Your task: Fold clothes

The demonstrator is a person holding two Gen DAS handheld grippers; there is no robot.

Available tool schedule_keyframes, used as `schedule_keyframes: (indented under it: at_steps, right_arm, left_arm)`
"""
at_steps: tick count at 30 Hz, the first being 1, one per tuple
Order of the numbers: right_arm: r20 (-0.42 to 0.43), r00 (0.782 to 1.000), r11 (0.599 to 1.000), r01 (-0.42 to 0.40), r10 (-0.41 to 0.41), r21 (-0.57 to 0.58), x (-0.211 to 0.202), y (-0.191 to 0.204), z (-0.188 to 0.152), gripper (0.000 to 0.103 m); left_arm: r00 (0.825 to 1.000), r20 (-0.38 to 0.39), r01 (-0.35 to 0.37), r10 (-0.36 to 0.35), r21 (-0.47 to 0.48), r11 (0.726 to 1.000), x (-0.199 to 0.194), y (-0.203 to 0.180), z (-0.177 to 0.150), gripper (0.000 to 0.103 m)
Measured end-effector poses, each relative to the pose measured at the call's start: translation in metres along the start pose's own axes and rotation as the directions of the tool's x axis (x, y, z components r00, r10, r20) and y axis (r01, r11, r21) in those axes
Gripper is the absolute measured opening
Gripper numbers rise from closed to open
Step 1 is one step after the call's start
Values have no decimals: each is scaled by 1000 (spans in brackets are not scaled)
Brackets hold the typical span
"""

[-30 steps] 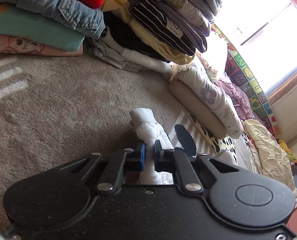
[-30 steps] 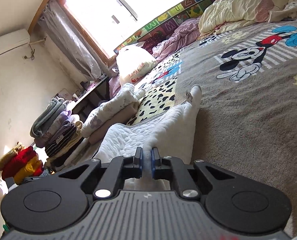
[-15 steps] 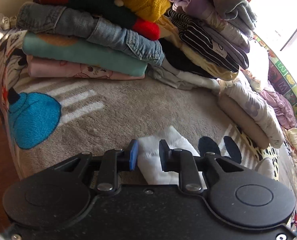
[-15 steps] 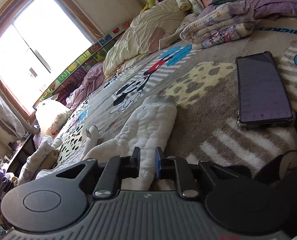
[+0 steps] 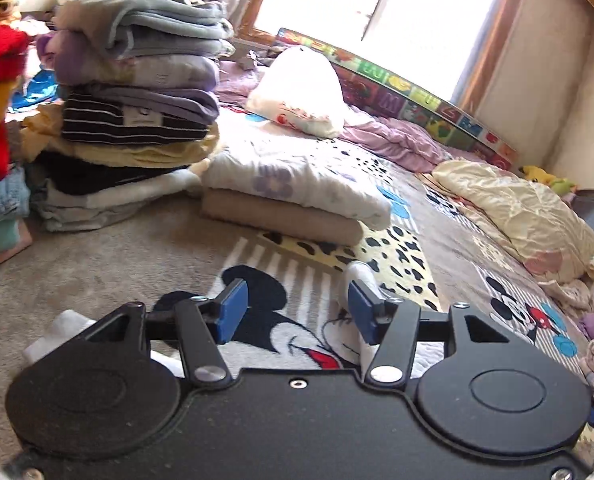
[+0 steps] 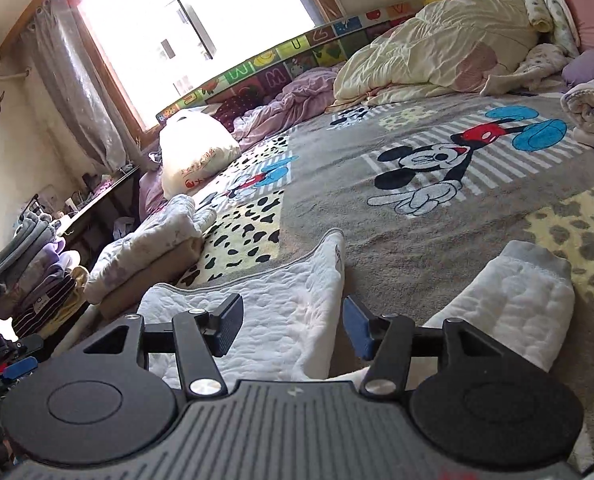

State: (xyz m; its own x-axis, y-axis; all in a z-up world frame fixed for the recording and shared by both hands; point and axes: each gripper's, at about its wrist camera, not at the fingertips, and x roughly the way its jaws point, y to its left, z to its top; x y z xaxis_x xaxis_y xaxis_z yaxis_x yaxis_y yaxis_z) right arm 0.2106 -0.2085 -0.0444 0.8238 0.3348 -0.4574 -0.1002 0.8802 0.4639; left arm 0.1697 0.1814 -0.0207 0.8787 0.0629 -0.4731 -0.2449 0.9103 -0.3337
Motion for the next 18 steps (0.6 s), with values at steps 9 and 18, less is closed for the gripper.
schedule_keyframes:
  at_steps: [9,18]
  right_arm:
    - [-264,958,994,97,-107,-51,114,-16,25,55]
    - [-394,904,983,-181,165,-5,150,-47,33,14]
  left_arm:
    - [976,-208,114,-63,247,962,116,-53,0,66]
    - [882,-364,354,-298,98,930,165,-25,-9,5]
